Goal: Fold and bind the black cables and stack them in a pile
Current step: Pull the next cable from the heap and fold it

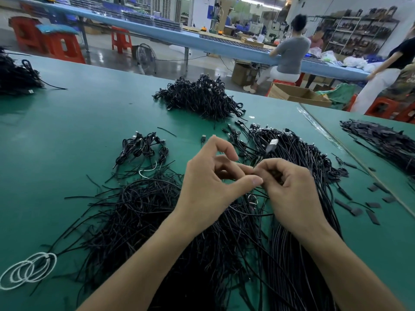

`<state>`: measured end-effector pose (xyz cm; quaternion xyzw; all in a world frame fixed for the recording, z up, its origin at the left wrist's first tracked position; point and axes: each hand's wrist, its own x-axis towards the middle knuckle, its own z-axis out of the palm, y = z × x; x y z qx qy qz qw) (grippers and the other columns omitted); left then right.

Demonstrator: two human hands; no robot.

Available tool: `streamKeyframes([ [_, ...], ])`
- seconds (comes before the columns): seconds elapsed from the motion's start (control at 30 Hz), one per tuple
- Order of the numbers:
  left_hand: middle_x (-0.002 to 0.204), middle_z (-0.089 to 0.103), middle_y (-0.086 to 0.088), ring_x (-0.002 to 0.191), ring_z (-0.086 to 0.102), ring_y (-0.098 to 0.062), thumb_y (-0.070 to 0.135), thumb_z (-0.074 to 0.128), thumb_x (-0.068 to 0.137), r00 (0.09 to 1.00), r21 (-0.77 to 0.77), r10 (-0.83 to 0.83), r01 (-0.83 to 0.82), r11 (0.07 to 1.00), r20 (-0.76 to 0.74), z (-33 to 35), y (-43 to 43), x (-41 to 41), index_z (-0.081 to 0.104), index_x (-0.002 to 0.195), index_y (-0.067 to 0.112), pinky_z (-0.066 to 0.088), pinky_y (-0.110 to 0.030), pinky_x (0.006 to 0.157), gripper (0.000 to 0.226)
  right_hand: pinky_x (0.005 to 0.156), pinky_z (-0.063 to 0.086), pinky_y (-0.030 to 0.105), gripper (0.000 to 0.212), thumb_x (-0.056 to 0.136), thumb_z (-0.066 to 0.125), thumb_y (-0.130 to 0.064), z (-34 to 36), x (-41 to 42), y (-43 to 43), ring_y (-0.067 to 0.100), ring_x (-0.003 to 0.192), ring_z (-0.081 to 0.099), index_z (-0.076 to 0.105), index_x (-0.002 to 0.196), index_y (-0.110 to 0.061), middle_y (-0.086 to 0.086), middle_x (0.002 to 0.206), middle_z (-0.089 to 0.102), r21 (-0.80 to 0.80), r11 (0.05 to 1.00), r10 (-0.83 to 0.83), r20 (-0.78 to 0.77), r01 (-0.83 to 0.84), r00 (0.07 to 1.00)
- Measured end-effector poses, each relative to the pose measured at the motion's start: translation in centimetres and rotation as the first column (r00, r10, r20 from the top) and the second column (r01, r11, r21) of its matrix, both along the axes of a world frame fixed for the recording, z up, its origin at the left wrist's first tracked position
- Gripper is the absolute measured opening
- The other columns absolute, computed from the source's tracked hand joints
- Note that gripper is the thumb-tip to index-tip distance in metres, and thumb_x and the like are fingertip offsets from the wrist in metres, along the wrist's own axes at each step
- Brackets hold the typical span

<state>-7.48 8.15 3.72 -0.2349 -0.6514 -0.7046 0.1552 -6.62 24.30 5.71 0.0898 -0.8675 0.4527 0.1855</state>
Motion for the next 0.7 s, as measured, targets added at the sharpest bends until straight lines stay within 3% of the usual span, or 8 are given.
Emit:
streamKeyframes([
  [0.07, 0.073, 0.073, 0.001, 0.09, 0.074, -0.013, 0.015, 0.086, 0.074, 0.999, -0.032, 0.023, -0.024, 0.999, -0.029, -0.1, 0.2, 0.2, 0.049, 0.091, 0.026, 0.058, -0.028, 0.078, 0.042, 0.055, 0.041, 0.016, 0.015, 0.093, 0.067, -0.015, 0.1, 0.0, 0.0, 0.002, 0.058, 0.055, 0.071, 0.081, -0.024, -0.013, 0.066, 0.065, -0.02, 1.0, -0.015, -0.028, 0.015, 0.999],
  [0.17, 0.079, 0.073, 0.011, 0.087, 0.074, -0.011, 0.024, 0.085, 0.075, 0.987, -0.092, 0.081, -0.095, 0.991, -0.141, 0.0, 0.4, 0.7, 0.051, 0.09, 0.027, 0.06, -0.044, 0.07, 0.038, 0.055, 0.041, 0.012, 0.014, 0.094, 0.066, -0.015, 0.3, 0.3, -0.3, 0.003, 0.061, 0.056, 0.069, 0.083, -0.023, -0.013, 0.068, 0.064, -0.019, 0.999, -0.043, -0.096, 0.042, 0.994],
  [0.23, 0.08, 0.072, 0.011, 0.082, 0.073, -0.006, 0.023, 0.083, 0.076, 0.949, -0.119, 0.11, -0.15, 0.981, -0.295, 0.0, 0.6, 0.8, 0.051, 0.09, 0.024, 0.06, -0.038, 0.069, 0.035, 0.058, 0.045, 0.012, 0.011, 0.093, 0.066, -0.016, 0.5, 0.3, -0.4, 0.005, 0.066, 0.059, 0.069, 0.085, -0.023, -0.011, 0.073, 0.066, -0.036, 0.998, -0.048, -0.127, 0.044, 0.991],
  [0.3, 0.074, 0.07, 0.005, 0.068, 0.069, -0.007, 0.023, 0.08, 0.08, 0.846, -0.204, 0.129, -0.268, 0.942, -0.518, -0.5, 0.8, 0.8, 0.053, 0.09, 0.019, 0.059, -0.029, 0.073, 0.029, 0.06, 0.046, 0.014, 0.01, 0.093, 0.066, -0.018, 0.8, 0.3, -0.3, 0.005, 0.066, 0.059, 0.068, 0.085, -0.023, -0.01, 0.073, 0.065, -0.066, 0.997, -0.051, -0.134, 0.042, 0.99],
  [0.37, 0.068, 0.068, 0.003, 0.061, 0.065, -0.011, 0.026, 0.074, 0.085, 0.81, -0.297, 0.08, -0.303, 0.906, -0.58, -0.9, 1.1, 0.9, 0.052, 0.093, 0.016, 0.057, -0.028, 0.074, 0.026, 0.063, 0.045, 0.013, 0.01, 0.093, 0.067, -0.018, 1.2, 0.4, -0.2, 0.004, 0.068, 0.059, 0.067, 0.086, -0.025, -0.01, 0.076, 0.065, -0.041, 0.998, -0.047, -0.168, 0.041, 0.985],
  [0.5, 0.077, 0.071, 0.006, 0.067, 0.068, -0.01, 0.037, 0.062, 0.089, 0.965, -0.4, 0.023, -0.13, 0.907, -0.26, -0.8, 1.1, 1.2, 0.053, 0.095, 0.017, 0.056, -0.034, 0.062, 0.023, 0.069, 0.043, 0.008, 0.017, 0.091, 0.067, -0.016, 1.7, 1.1, -0.8, 0.003, 0.08, 0.061, 0.063, 0.088, -0.032, -0.013, 0.086, 0.065, 0.034, 0.999, 0.045, -0.243, -0.037, 0.969],
  [0.63, 0.071, 0.063, 0.005, 0.063, 0.058, -0.013, 0.035, 0.044, 0.094, 0.998, -0.278, -0.056, 0.042, 0.96, -0.043, -0.5, 0.9, 1.2, 0.062, 0.081, 0.013, 0.05, -0.039, 0.06, 0.031, 0.068, 0.045, 0.01, 0.012, 0.091, 0.066, -0.01, 1.4, 1.3, -0.9, 0.009, 0.079, 0.062, 0.067, 0.088, -0.021, -0.01, 0.085, 0.064, 0.066, 0.991, 0.132, -0.229, -0.12, 0.964],
  [0.7, 0.089, 0.068, 0.012, 0.081, 0.062, -0.003, 0.045, 0.028, 0.097, 0.991, -0.242, -0.051, 0.079, 0.967, 0.12, -0.8, 0.6, 1.2, 0.067, 0.086, 0.021, 0.051, -0.023, 0.078, 0.047, 0.067, 0.047, 0.013, 0.014, 0.091, 0.066, -0.011, 1.3, 1.3, -0.8, 0.011, 0.077, 0.063, 0.066, 0.086, -0.023, -0.01, 0.085, 0.064, 0.053, 0.987, 0.158, -0.205, -0.151, 0.966],
])
